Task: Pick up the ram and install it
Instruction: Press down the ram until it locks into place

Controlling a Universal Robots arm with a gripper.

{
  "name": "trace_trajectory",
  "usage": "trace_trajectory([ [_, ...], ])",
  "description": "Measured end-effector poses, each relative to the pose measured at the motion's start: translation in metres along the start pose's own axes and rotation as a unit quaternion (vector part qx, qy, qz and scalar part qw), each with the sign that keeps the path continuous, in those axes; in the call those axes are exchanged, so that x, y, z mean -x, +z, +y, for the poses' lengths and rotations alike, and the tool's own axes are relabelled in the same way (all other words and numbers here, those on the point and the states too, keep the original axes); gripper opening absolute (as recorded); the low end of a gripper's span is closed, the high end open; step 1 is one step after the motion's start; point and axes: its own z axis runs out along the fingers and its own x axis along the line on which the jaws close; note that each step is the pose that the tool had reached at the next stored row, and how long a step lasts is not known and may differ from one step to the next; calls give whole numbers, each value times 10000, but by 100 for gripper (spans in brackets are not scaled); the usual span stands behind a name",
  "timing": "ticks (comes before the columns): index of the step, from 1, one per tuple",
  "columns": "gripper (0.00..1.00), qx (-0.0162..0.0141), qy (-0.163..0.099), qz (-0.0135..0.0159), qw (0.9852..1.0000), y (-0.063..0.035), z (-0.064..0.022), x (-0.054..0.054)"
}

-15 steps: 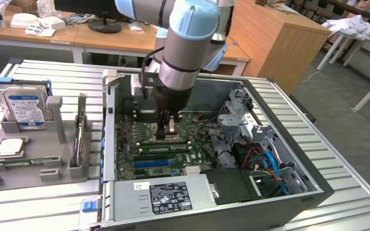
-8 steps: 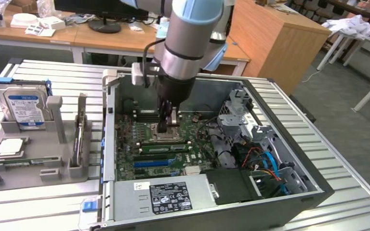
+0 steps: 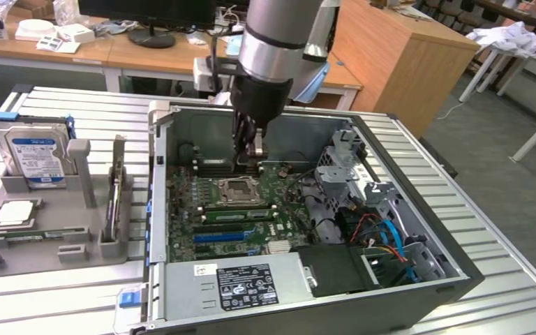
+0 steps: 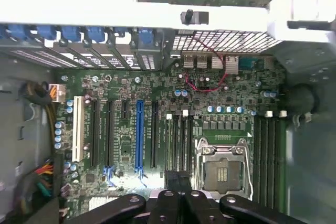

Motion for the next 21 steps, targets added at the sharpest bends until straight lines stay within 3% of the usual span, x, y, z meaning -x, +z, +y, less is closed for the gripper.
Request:
trace_trajectory([
  [1, 11, 0, 0, 0, 10000, -77, 3, 2],
  [5, 11, 0, 0, 0, 10000, -172, 6, 6],
  [13, 11, 1, -1, 1, 10000, -182, -6, 6],
  [21, 11, 0, 1, 0, 10000, -188, -182, 5],
])
